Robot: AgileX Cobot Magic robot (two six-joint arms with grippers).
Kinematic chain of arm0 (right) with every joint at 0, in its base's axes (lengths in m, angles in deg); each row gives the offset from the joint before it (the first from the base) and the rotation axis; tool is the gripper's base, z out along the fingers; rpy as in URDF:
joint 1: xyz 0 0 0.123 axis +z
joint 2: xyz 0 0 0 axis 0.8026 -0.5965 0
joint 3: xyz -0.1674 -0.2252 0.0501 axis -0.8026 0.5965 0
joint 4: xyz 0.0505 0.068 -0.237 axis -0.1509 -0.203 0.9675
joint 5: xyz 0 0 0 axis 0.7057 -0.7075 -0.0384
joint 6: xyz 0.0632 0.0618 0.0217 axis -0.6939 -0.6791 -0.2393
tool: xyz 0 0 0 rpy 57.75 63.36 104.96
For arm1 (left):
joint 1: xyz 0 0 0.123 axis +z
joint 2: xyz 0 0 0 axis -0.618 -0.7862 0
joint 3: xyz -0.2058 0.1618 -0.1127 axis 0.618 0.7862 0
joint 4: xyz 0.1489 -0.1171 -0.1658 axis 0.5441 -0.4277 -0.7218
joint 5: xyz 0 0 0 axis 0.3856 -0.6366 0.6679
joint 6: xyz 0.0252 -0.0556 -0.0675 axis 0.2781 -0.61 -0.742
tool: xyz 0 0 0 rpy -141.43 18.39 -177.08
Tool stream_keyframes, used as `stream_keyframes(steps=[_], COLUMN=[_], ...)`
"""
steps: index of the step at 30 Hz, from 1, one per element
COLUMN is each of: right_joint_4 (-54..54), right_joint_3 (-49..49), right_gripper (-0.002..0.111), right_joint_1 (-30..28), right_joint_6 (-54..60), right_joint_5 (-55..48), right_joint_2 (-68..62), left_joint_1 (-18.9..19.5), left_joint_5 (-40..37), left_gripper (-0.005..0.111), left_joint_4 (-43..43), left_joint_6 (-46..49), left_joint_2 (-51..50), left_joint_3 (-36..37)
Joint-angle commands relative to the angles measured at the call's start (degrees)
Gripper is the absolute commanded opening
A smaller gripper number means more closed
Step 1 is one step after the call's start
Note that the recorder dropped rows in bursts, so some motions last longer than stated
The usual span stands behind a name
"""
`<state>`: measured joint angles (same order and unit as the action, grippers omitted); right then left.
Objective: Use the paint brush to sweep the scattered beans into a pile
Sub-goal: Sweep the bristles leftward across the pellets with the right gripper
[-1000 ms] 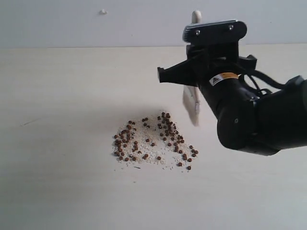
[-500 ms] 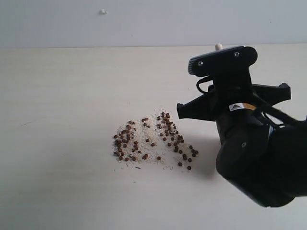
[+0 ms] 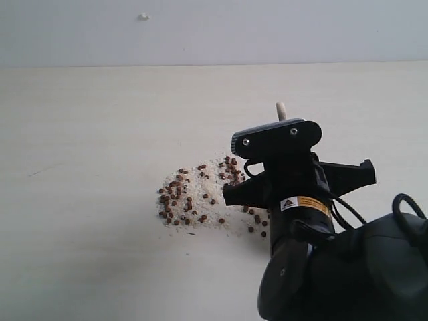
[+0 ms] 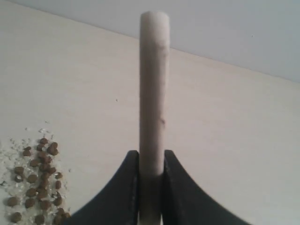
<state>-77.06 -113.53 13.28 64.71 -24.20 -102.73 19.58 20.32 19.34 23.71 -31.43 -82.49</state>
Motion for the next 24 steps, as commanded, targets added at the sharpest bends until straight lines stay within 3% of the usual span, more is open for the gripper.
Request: stream_keyframes(steps=[1, 6, 13, 24], right_joint_4=[0.83, 2.16, 2.03, 5.0], right_joint_3=[-3.45, -8.83, -15.47, -16.95], right_gripper=[0.0, 0.0, 0.0, 0.0], right_joint_1=[0.67, 0.67, 0.34, 0.33], right_joint_6=[-3.46, -3.69, -3.32, 2.13], right_joint_5=[-4.99, -5.41, 1.93, 4.79], right_joint_2=[-1.7, -3.21, -6.97, -2.1], left_joint_1=[0.13, 0.13, 0.13, 0.13], left_joint_5=[0.03, 0.03, 0.03, 0.03], left_gripper=[0.0, 0.0, 0.0, 0.0], left_joint_4=[-0.32, -0.32, -0.32, -0.32], left_joint_6=[0.08, 0.08, 0.08, 0.08], left_joint_2=[0.34, 0.34, 0.34, 0.34], left_joint_3=[0.2, 0.2, 0.2, 0.2])
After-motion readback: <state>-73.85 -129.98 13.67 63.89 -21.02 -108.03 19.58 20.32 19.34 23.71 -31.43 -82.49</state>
